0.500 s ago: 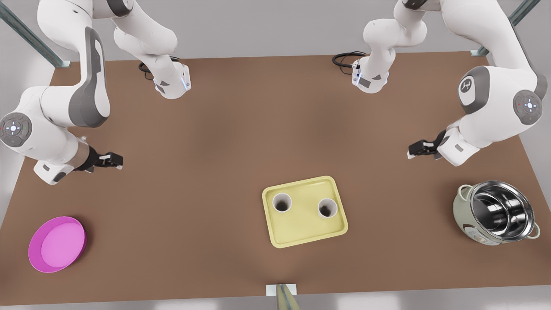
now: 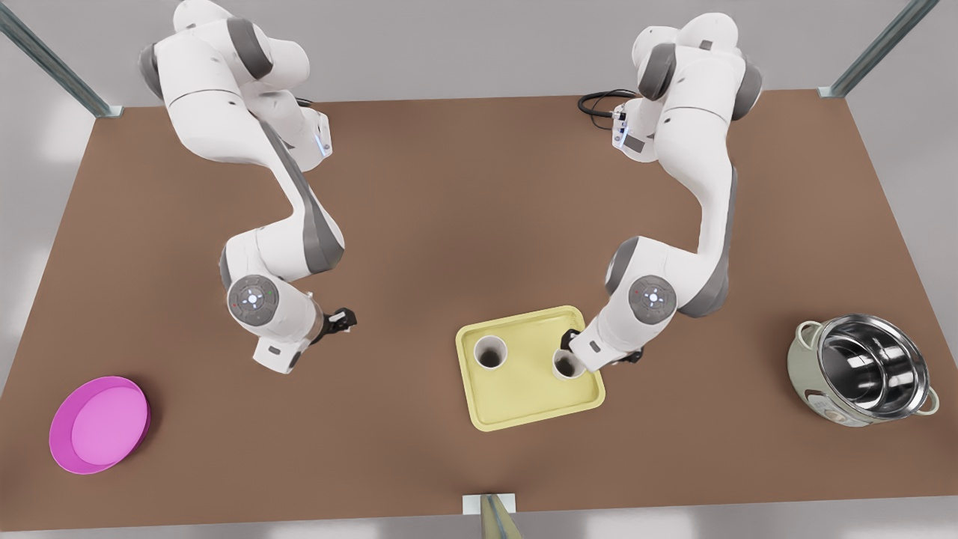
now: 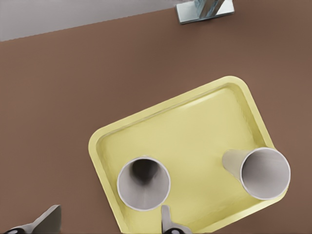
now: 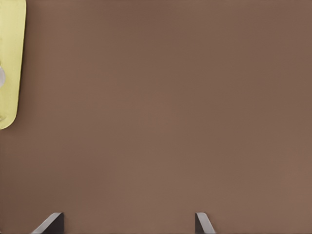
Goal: Use the left arm to pick up the white IKEA cup from the tray and place it on the middle-left position; use the right arm to pick up the white IKEA cup from the tray and place it on the middle-right position
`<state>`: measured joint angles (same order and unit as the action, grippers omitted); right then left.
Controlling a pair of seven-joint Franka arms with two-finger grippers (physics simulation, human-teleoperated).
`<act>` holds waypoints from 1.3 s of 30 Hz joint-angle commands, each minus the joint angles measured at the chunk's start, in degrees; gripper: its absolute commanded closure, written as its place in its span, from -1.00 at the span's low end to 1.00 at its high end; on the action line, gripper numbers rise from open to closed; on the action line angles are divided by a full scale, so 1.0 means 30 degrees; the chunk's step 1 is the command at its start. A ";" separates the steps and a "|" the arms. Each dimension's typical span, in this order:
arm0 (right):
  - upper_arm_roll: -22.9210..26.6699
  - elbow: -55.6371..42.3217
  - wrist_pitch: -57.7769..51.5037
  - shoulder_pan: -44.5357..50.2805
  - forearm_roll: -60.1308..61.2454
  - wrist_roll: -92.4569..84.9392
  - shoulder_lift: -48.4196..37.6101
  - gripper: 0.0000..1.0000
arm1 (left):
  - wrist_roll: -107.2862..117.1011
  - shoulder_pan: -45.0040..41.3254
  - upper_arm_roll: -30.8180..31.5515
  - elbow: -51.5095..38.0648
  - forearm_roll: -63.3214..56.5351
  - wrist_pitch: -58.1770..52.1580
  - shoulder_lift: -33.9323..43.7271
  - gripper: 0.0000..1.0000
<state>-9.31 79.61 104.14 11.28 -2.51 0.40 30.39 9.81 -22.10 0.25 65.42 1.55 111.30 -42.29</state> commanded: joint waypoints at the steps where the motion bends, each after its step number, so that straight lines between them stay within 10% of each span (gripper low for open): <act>1: -0.0002 -0.0053 0.1176 0.0429 0.0045 0.4758 0.0330 -1.00 | 0.4145 0.0014 -0.0025 0.0078 -0.0253 0.3036 -0.0494 -1.00; 29: -0.1379 -0.5092 0.7153 0.4619 0.0104 1.1672 0.7098 -1.00 | 0.3323 0.0161 -0.0113 0.3330 -0.0400 0.4178 -0.1578 -0.98; 39: -0.1614 -0.5092 0.8002 0.5088 0.0045 1.2581 0.7537 -1.00 | 0.4231 -0.0133 -0.0025 0.3066 -0.0077 0.4589 -0.2281 0.17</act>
<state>-14.27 64.37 126.03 26.53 -2.34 30.83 52.80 19.36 -22.47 0.17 74.73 1.17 124.63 -48.99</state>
